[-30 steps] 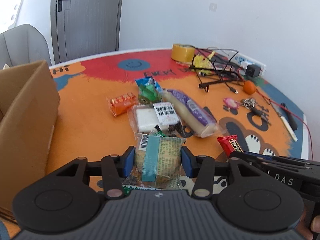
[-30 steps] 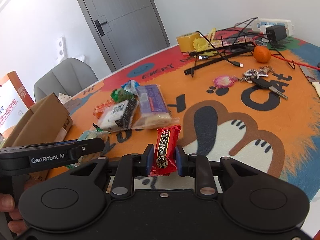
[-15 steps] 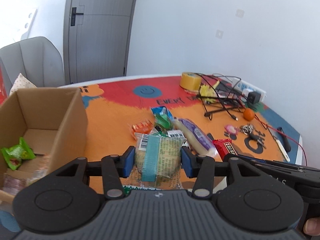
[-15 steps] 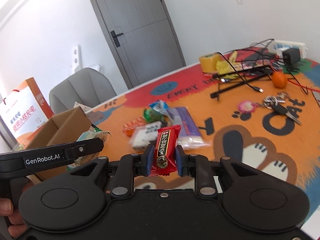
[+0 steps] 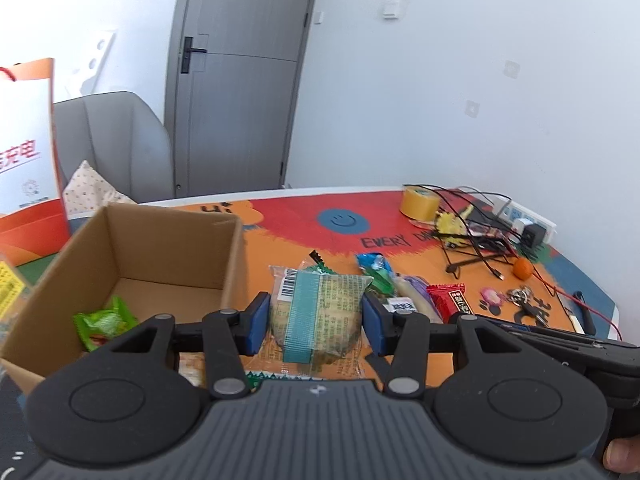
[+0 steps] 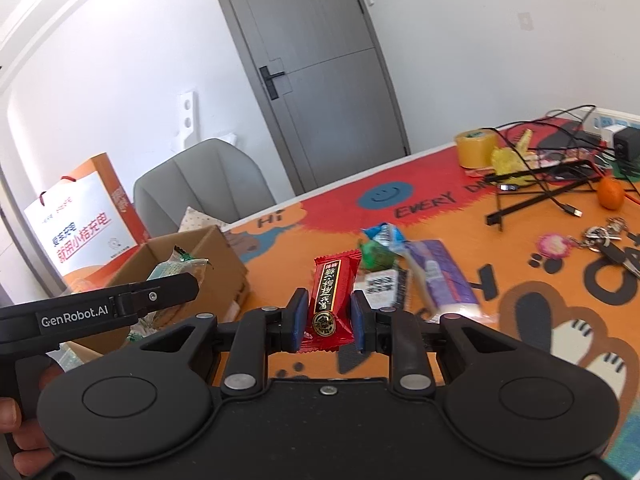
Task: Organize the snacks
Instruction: 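Carry the chocolate bar and pastry pack over the cardboard box with both tools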
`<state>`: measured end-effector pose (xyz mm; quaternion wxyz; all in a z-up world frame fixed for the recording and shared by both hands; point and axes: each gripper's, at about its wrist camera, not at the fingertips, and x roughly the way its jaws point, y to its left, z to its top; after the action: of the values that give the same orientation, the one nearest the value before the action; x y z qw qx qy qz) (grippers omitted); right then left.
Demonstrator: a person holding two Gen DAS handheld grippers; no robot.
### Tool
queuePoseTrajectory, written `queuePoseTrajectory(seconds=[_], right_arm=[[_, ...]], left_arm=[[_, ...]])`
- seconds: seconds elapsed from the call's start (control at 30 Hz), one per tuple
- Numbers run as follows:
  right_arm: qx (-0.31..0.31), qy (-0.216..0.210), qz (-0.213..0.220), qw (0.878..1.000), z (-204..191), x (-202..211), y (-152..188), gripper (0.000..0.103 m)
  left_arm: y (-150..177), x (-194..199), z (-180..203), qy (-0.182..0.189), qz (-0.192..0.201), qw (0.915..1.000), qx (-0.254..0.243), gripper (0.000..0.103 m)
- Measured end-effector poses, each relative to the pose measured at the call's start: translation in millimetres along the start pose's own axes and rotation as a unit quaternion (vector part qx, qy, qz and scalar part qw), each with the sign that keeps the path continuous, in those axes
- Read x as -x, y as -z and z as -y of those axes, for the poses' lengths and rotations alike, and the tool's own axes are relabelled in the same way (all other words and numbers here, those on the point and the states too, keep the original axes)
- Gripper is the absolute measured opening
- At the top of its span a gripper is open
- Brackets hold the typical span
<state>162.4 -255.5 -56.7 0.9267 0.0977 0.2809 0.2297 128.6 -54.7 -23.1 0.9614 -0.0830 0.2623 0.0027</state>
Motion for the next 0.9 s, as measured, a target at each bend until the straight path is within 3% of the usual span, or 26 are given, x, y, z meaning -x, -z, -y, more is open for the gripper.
queuePoseTrajectory(seconds=[0.5,0.9], right_arm=[[0.031,-0.045,-0.006,0.998,-58,-23,-10,0.024],[0.057,-0.073,-0.016,0.996,-105,-46,-14,0.024]], left_arm=[[-9,17,-63,-0.052,0.018,0.9973,0.049,0.048],[-3,20,-111,-0.078,-0.002,0.9925,0.094,0.051]])
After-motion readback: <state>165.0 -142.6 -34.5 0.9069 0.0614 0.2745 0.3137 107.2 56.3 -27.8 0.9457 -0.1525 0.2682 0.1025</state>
